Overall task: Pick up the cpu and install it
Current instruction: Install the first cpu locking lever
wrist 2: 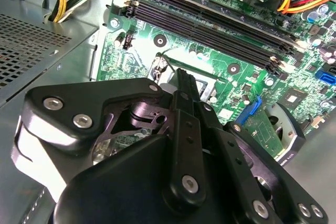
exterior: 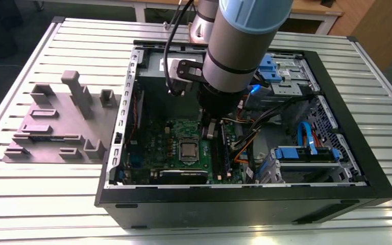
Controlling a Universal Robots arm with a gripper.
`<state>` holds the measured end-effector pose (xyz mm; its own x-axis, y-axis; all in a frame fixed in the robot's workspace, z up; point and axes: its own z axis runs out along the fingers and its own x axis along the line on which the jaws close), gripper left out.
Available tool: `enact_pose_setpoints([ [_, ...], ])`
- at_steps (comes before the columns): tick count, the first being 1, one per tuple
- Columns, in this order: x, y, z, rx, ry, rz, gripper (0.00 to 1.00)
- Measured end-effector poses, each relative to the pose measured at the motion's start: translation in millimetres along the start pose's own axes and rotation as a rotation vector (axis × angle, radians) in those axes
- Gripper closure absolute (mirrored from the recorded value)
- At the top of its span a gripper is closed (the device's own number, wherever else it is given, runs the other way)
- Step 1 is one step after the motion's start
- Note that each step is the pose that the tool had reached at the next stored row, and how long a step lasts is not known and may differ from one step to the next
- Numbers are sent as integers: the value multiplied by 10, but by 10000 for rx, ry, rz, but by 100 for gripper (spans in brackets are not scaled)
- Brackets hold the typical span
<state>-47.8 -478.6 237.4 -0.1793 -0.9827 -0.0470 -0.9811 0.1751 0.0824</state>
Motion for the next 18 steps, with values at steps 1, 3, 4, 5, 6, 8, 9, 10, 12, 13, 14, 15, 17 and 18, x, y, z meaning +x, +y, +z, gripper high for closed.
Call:
enact_pose_setpoints([
  [1, 0, 0, 0, 0, 1, 0, 90],
  [3, 0, 0, 0, 0, 1, 0, 90],
  [4, 0, 0, 0, 0, 1, 0, 90],
  [5, 0, 0, 0, 0, 2, 0, 90],
  [6, 0, 0, 0, 0, 2, 0, 90],
  [8, 0, 0, 0, 0, 2, 0, 90],
  [9, 0, 0, 0, 0, 4, 0, 90],
  [10, 0, 0, 1, 1, 7, 1, 90],
  [12, 0, -1, 6, 4, 21, -14, 90],
  [13, 0, -1, 7, 4, 44, -45, 90],
  [14, 1, -1, 7, 6, 66, -88, 90],
  [15, 3, -1, 8, 5, 77, -127, 90],
  [17, 13, -2, 9, 5, 88, -193, 90],
  [18, 22, -4, 8, 4, 93, -219, 90],
])
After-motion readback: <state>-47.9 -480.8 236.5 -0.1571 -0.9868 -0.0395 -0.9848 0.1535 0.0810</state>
